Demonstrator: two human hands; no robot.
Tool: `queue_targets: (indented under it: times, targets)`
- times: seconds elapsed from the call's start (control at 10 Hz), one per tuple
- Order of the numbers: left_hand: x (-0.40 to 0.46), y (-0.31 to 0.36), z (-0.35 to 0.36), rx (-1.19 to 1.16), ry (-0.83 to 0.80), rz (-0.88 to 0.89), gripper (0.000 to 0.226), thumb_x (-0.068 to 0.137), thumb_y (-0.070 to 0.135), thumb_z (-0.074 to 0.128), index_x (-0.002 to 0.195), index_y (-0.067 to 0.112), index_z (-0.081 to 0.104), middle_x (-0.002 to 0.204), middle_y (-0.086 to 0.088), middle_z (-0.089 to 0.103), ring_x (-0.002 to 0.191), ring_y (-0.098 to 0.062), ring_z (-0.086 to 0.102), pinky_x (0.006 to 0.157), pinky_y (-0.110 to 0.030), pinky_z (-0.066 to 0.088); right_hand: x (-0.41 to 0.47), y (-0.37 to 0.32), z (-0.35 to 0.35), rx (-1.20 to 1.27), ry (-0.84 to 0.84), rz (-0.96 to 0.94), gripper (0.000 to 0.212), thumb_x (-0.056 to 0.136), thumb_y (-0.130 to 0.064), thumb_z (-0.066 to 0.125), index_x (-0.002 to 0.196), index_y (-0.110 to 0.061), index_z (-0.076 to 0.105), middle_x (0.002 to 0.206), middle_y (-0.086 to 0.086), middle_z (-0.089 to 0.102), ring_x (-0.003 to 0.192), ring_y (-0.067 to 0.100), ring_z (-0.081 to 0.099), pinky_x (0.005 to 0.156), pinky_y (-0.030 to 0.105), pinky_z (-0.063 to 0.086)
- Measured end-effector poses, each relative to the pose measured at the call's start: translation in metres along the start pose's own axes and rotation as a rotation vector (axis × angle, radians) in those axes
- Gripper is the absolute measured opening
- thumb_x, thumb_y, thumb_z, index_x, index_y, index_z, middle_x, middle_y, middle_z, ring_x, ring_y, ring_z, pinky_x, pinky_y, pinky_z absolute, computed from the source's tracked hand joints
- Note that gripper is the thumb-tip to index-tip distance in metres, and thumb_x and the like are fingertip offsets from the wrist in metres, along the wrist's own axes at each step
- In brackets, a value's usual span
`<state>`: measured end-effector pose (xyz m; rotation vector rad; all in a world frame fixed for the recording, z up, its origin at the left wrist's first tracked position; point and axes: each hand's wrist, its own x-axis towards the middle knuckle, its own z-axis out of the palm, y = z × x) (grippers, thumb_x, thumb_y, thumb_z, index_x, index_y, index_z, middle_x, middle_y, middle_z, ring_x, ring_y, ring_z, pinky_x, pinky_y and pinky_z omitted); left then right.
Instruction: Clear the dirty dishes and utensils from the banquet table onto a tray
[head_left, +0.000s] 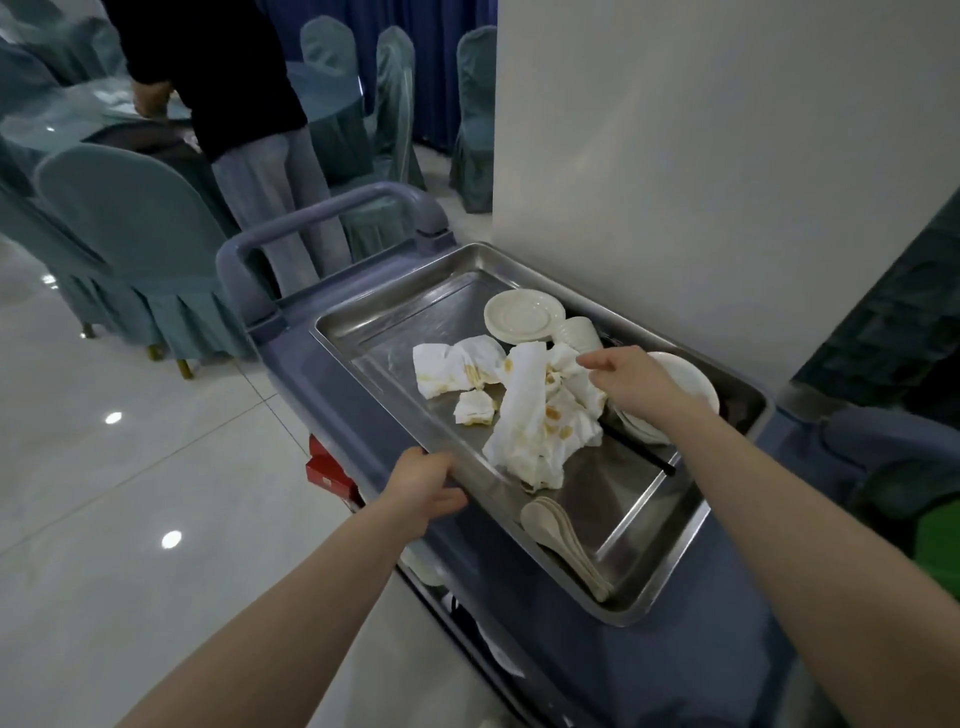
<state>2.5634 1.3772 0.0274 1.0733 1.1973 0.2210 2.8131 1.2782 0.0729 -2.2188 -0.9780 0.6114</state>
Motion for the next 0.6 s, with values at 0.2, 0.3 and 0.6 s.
queue_targets:
  times: [0.2,0.3,0.6]
  targets:
    - [0.011,0.023,-0.045,0.293,-0.184,-0.013,0.018,0.095,0.013,0.052,0.106,0.0,0.06,0.089,-0.015,0.072,0.083,-0.026,0.07,0.072,-0.035,0.059,-0.011,-0.024,0.027,-0.021,0.023,0.031,0.035,0.093,-0.015,0.05,0.124,-0.021,0.065,0.132,-0.004,0.06,0.116,0.016,0.057,0.094,0.025,0.043]
    - [0.02,0.044,-0.075,0.364,-0.264,0.037,0.015,0.094,0.021,0.058,0.099,0.007,0.061,0.083,-0.011,0.075,0.084,-0.024,0.072,0.07,-0.033,0.059,-0.017,-0.038,0.046,0.001,0.045,0.068,0.034,0.094,-0.018,0.05,0.126,-0.02,0.063,0.13,-0.005,0.06,0.105,0.01,0.057,0.088,0.022,0.043]
    - [0.02,0.118,-0.141,0.231,-0.537,0.283,0.022,0.098,0.02,0.051,0.115,0.01,0.06,0.093,-0.007,0.076,0.09,-0.021,0.072,0.077,-0.03,0.056,-0.049,-0.13,0.108,0.24,0.284,0.132,0.027,0.096,-0.027,0.051,0.112,-0.014,0.069,0.112,-0.005,0.066,0.09,0.011,0.059,0.064,0.02,0.042]
